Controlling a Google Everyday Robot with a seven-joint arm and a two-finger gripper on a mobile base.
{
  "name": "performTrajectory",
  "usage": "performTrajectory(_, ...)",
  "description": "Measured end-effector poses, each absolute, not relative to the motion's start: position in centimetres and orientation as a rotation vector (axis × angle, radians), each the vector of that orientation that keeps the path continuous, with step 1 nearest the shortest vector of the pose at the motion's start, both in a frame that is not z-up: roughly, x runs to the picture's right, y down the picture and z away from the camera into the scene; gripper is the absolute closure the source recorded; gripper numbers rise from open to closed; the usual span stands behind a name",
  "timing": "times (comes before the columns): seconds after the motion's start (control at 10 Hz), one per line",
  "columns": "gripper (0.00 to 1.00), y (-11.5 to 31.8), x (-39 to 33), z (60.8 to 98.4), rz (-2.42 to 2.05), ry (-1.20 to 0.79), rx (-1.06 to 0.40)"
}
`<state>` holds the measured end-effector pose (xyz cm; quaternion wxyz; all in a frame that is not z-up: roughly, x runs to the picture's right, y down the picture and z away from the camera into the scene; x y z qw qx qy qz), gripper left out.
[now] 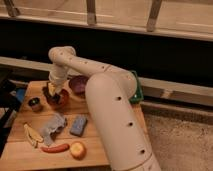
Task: Wipe red bowl with eraser
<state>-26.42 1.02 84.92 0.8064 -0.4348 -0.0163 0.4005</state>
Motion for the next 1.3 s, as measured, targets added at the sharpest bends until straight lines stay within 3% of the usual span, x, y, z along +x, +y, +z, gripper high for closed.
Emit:
performTrajectory(0.3, 1.0, 0.7, -23.4, 84.8, 0.884, -0.026, -0.91)
performTrajectory(0.9, 1.0, -1.2, -29.0, 85.0, 0.834, -0.072, -0.912)
performTrajectory(1.3, 1.0, 0.3, -27.2, 84.1, 0.822, -0.034, -0.92)
